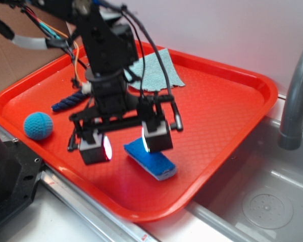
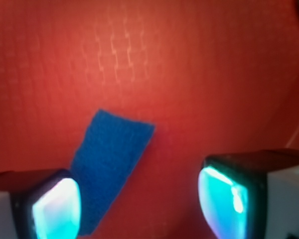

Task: Grab the blue sponge.

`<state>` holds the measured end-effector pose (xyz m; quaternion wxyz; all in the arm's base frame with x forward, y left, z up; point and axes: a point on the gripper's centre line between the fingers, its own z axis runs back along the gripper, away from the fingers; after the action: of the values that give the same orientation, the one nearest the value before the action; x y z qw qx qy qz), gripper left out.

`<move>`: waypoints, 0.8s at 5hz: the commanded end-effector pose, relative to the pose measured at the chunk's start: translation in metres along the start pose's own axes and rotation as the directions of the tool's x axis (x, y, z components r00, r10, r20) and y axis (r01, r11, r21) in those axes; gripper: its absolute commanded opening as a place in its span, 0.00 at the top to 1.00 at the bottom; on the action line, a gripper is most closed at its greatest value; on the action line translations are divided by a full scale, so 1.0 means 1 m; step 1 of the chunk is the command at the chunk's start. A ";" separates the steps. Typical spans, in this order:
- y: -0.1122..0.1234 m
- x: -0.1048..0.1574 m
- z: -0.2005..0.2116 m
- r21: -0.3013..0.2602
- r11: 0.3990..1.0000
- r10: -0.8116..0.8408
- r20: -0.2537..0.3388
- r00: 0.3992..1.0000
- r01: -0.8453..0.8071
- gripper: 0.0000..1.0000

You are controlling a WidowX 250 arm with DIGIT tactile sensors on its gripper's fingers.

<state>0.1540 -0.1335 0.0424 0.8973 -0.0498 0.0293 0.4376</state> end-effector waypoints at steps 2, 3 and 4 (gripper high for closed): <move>-0.032 -0.005 -0.004 -0.043 0.999 -0.001 0.038 0.999 0.002 0.00; -0.034 0.005 0.008 -0.071 0.997 0.027 0.027 0.999 -0.025 0.00; -0.025 0.005 0.010 -0.058 0.998 0.041 0.022 0.999 -0.040 0.00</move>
<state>0.1698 -0.1416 0.0414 0.8874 -0.0512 0.0191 0.4578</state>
